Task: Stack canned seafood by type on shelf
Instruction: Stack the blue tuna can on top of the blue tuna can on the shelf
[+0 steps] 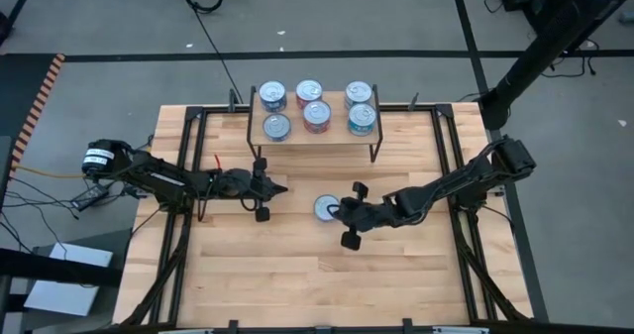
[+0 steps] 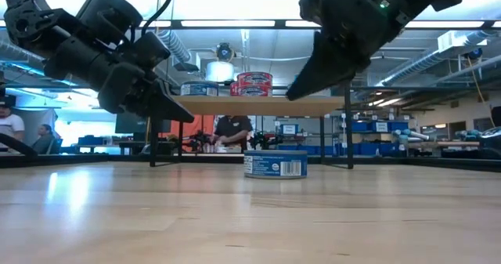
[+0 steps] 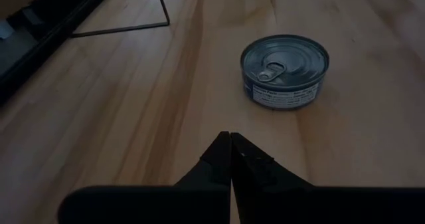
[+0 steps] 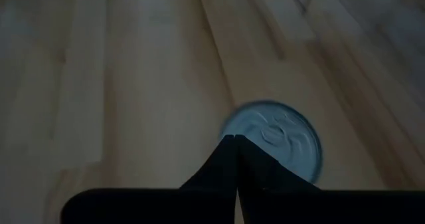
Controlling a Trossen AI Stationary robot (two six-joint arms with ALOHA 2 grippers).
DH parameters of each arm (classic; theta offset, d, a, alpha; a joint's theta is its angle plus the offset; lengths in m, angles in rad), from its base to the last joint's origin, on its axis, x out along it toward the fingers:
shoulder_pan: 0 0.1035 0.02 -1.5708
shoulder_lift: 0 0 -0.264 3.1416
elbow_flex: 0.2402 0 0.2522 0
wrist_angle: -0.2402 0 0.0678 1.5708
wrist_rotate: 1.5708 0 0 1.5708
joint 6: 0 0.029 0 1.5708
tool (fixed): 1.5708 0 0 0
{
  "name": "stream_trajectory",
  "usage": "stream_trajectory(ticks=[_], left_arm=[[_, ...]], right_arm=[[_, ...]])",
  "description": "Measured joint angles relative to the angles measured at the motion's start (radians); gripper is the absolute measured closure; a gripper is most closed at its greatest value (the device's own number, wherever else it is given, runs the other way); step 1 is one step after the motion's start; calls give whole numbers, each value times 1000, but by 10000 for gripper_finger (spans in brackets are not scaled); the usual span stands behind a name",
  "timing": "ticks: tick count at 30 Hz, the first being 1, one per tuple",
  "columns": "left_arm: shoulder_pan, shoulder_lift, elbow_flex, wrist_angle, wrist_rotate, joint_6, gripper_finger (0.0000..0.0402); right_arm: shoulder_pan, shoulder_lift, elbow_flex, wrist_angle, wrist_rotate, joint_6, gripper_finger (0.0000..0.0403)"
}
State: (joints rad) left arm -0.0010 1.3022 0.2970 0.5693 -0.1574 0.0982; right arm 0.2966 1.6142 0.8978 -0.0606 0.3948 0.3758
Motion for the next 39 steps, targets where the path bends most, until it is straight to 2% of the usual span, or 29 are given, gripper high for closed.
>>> stream_trajectory(ticks=[6, 15, 26, 29, 35, 39], left_arm=[[0, 0, 0, 18, 17, 26, 396], [0, 0, 0, 36, 36, 31, 396], [0, 0, 0, 127, 117, 104, 396], [0, 29, -5, 178, 129, 105, 396], [0, 181, -8, 407, 200, 106, 396], [2, 242, -6, 433, 183, 116, 396]], right_arm=[[-4, 5, 0, 63, -52, -27, 387], [3, 4, 0, 143, -56, -93, 395], [22, 4, -13, 133, -56, -55, 392], [22, 4, -18, 134, -56, -54, 392], [22, 4, -19, 137, -57, -55, 392], [22, 4, -19, 135, -57, -53, 392]])
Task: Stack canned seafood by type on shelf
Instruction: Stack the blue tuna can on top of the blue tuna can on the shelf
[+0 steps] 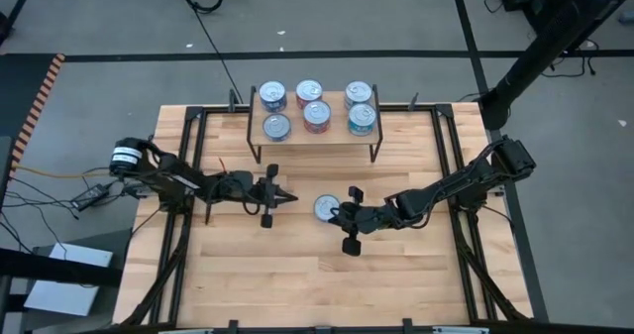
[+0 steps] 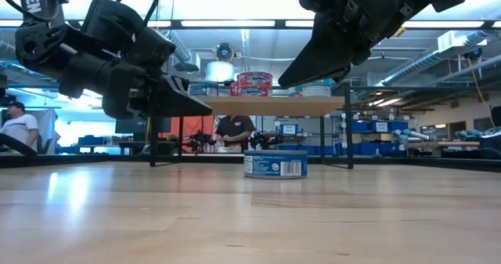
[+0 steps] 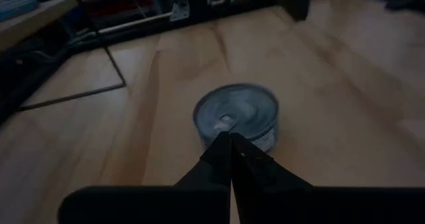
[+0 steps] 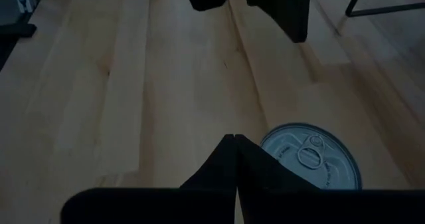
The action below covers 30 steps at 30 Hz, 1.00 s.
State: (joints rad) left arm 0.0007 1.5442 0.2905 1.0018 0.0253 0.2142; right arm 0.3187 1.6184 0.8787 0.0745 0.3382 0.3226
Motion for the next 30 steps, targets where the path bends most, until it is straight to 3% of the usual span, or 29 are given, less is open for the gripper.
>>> stream_trajectory(ticks=[12, 20, 25, 30], left_arm=[[49, 31, -1, -22, -1, 16, 396], [58, 213, 11, 182, 14, -17, 396], [56, 274, 33, 220, -3, -66, 396], [56, 289, 40, 219, -57, -73, 396]], right_arm=[[2, 0, 0, -1, -9, -50, 396], [-7, 97, 0, 10, 31, -119, 397], [-48, 115, 0, -25, 176, -48, 398], [-86, 116, 0, -66, 154, 51, 398]])
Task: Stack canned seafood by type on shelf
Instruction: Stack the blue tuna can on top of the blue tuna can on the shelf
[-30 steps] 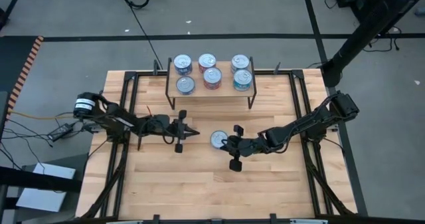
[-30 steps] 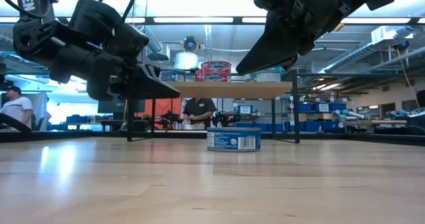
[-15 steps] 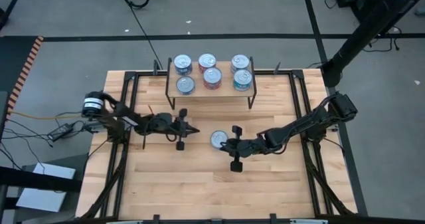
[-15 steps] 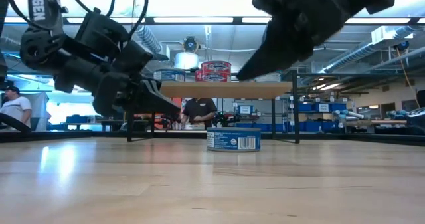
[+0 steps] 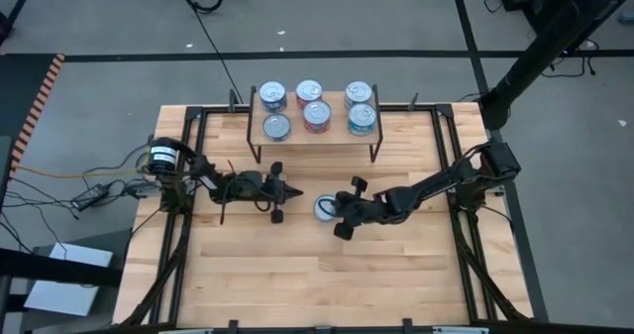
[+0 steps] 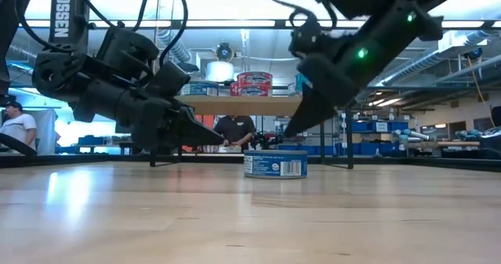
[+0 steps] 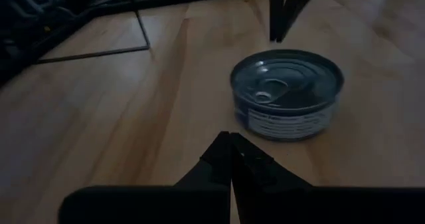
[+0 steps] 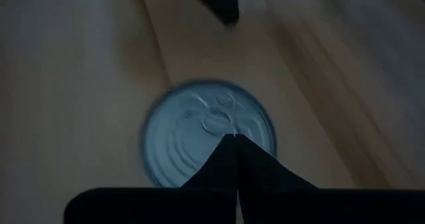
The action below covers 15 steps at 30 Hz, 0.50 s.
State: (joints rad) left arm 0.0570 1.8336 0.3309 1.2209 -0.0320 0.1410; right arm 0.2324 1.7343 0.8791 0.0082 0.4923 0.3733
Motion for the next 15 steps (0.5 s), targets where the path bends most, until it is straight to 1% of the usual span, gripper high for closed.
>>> stream_trajectory(ticks=[3, 6, 9, 15], left_arm=[[0, 0, 0, 3, -19, 2, 396], [0, 0, 13, 8, -21, 3, 396], [0, 0, 32, 6, -10, 4, 396], [0, 0, 66, -50, 4, 12, 396]], right_arm=[[-13, 18, 0, -35, -25, 9, 398], [-34, 45, 0, -24, -111, 0, 398], [-54, 61, 4, 8, -180, -8, 398], [-67, 73, 3, 104, -310, -82, 398]])
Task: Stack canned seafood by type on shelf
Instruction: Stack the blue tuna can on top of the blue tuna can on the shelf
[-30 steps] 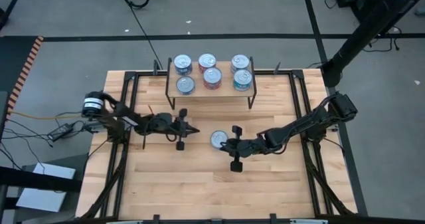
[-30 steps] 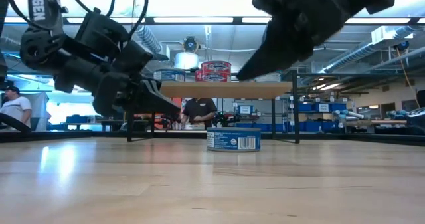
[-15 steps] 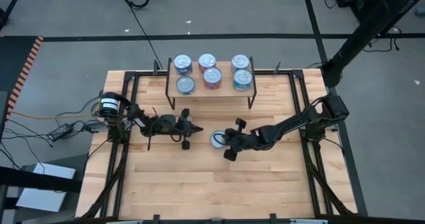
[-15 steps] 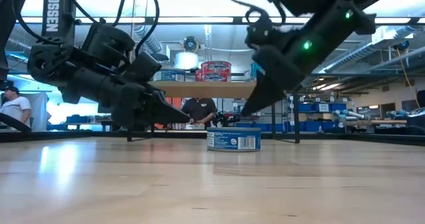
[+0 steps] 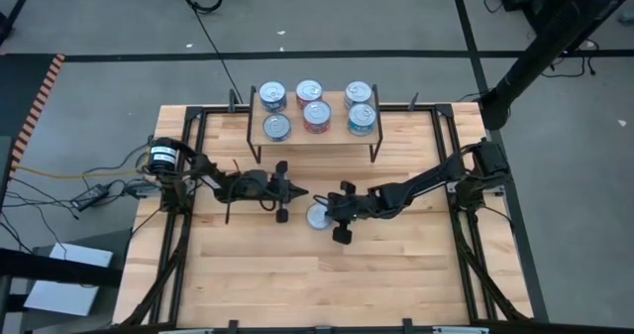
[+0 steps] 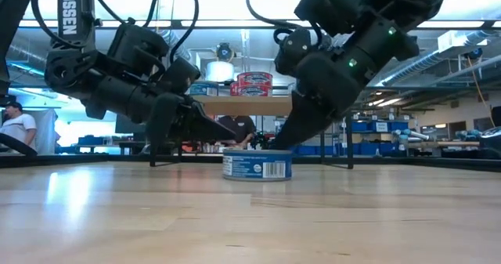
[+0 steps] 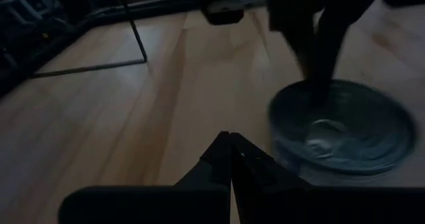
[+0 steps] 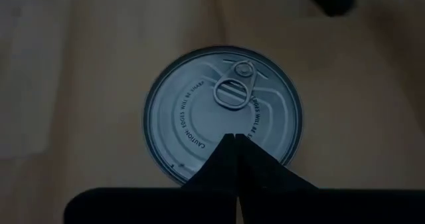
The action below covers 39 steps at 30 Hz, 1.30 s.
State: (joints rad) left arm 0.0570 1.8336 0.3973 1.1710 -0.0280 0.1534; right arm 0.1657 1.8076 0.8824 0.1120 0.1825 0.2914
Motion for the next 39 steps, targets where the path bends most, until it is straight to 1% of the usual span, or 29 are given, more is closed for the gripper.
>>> stream_trajectory(ticks=[4, 11, 14, 18, 22, 26, 31, 34, 39], left_arm=[[0, 0, 5, -37, 0, 1, 396], [0, 0, 5, -45, 3, 18, 397], [0, 10, 18, -38, 26, -3, 397], [-5, 56, 71, -37, 55, -25, 397], [-11, 129, 116, -37, 56, -24, 397], [-13, 183, 141, -42, 51, -26, 397], [-13, 205, 156, -40, 49, -27, 397], [-14, 205, 156, -28, 48, -27, 397], [-20, 205, 155, -15, 47, -27, 397]], right_arm=[[2, 2, 24, -10, -53, -5, 398], [39, 2, 105, -18, -56, -31, 397], [71, 2, 153, -89, -87, -34, 396], [99, 8, 195, -225, -69, -33, 396], [105, 8, 196, -279, -53, 0, 396], [105, 20, 196, -296, -53, 1, 395], [105, 75, 195, -286, -56, -77, 395], [91, 106, 195, -292, -49, -85, 395], [69, 108, 195, -279, -40, -77, 395]])
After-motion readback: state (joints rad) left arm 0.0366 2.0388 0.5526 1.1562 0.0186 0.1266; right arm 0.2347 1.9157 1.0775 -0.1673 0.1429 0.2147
